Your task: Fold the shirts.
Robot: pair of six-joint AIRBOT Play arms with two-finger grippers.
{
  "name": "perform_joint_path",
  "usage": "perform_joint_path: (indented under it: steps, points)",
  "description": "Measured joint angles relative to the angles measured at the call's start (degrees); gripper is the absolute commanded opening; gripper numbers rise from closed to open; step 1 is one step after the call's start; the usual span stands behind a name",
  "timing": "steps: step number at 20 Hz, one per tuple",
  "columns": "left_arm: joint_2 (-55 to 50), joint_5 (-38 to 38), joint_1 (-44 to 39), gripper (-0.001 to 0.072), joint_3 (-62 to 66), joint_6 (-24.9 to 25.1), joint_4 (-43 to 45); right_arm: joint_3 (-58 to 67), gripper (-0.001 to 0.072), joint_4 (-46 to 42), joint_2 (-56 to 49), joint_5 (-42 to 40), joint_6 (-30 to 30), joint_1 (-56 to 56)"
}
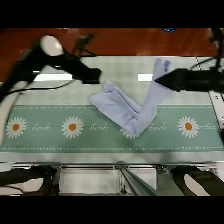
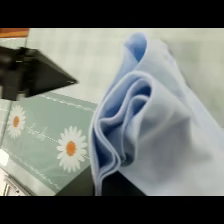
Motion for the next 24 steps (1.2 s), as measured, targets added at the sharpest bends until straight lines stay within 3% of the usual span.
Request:
perform_joint_path:
  steps: [4,9,10,11,12,13,17,20,24]
  points:
    - [18.88,3.26,10.32,0.0018,-13.57,-0.02,4.98,8.55,0.0029,0.48,-16.17,-6.21,-0.22,9.75]
    - [35.41,7.28,14.43,0.0018,-30.71,-0.22,4.81,16.55,0.0031,1.16,-33.51,-11.23,-0.07,17.33]
    - [37.00,8.35,14.69,0.0018,-33.66,-0.39,3.78,17.86,0.0135,1.40,-36.09,-11.91,0.35,18.38]
    - [38.18,9.40,14.88,0.0018,-36.68,-0.44,2.34,18.97,0.0341,1.55,-38.53,-12.63,0.83,19.41]
    - [38.93,10.56,14.88,0.0018,-39.32,-0.44,0.66,19.80,0.0409,1.75,-40.57,-13.46,1.42,20.31]
    - [39.43,12.39,14.73,0.0018,-41.97,-0.42,-1.14,20.41,0.0408,1.97,-42.05,-14.21,1.77,21.00]
    - [39.39,17.86,13.29,0.0018,-48.35,-0.26,-4.61,21.51,0.0408,3.41,-43.23,-14.58,2.93,20.24]
    - [39.04,20.55,12.87,0.0018,-49.88,0.98,-5.75,21.79,0.0407,2.73,-38.47,-7.80,3.15,14.60]
    - [38.86,22.14,12.66,0.0018,-50.58,1.77,-6.38,20.55,0.0407,-11.41,-26.08,3.93,7.32,5.90]
